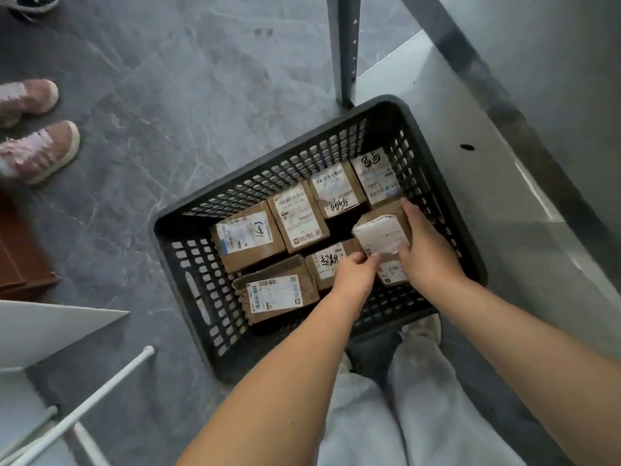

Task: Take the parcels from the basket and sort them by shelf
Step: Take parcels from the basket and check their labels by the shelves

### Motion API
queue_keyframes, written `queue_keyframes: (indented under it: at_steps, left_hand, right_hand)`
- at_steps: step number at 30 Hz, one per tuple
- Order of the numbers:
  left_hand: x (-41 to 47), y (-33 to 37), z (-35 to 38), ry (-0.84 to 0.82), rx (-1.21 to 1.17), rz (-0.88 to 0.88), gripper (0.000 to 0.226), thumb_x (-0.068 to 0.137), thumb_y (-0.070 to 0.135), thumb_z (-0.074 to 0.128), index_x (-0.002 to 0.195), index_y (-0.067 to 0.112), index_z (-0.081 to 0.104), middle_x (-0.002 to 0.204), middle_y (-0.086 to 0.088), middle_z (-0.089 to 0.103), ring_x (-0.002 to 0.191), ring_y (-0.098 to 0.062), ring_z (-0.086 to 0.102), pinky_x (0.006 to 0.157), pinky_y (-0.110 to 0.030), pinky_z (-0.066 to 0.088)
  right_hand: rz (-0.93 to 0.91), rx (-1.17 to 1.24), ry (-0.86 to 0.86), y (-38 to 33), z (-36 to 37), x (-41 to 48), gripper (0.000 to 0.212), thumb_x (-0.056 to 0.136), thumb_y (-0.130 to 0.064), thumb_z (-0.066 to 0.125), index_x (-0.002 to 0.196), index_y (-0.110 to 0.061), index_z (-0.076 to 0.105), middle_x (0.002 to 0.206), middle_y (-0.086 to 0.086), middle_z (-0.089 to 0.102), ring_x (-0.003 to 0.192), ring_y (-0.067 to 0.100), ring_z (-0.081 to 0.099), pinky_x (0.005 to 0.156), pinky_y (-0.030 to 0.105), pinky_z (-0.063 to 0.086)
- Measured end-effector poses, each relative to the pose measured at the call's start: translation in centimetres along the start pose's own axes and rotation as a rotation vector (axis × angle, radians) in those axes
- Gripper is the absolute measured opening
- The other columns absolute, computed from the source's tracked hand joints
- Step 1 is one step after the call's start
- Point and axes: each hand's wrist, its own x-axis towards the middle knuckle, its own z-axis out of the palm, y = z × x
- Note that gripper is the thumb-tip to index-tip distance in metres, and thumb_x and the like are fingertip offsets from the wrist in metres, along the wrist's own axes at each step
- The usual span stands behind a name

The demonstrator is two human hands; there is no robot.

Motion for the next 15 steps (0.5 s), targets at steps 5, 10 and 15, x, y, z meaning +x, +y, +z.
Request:
queue_keyframes:
  at_steps: [5,10,15]
  left_hand:
    - [5.1,-2.3,1.5,-0.033,-0.015,-0.026,0.025,0.097,0.022,0.057,0.119,0.016,0.067,0.097,0.007,0.070,0.095,-0.014,0.065,0.087,-0.029,0.051]
    - [7.8,-3.4,3.4,-0.088,-0.027,-0.045,0.035,0.090,0.009,0.059,0.125,0.014,0.061,0.105,0.002,0.068,0.091,-0.013,0.063,0.088,-0.027,0.052]
    - [9.4,-3.7,4.8,-0.105,-0.115,-0.066,0.042,0.092,0.008,0.057,0.134,0.010,0.054,0.127,-0.006,0.064,0.114,-0.020,0.061,0.101,-0.029,0.047]
  right_hand:
    - [0.176,-0.122,-0.104,2.1,4.1,4.3,0.088,0.092,-0.006,0.057,0.157,-0.017,-0.002,0.163,0.008,0.012,0.140,0.031,0.035,0.114,0.043,0.033]
    - [0.097,-0.210,-0.099,4.4,5.6,6.7,0.062,0.093,0.002,0.048,0.148,0.001,0.021,0.146,0.024,0.035,0.129,0.036,0.044,0.106,0.043,0.040]
    - [0.083,-0.525,-0.050,4.9,7.7,8.0,0.068,0.091,0.001,0.055,0.148,0.007,0.017,0.148,0.020,0.022,0.132,0.032,0.032,0.107,0.033,0.034]
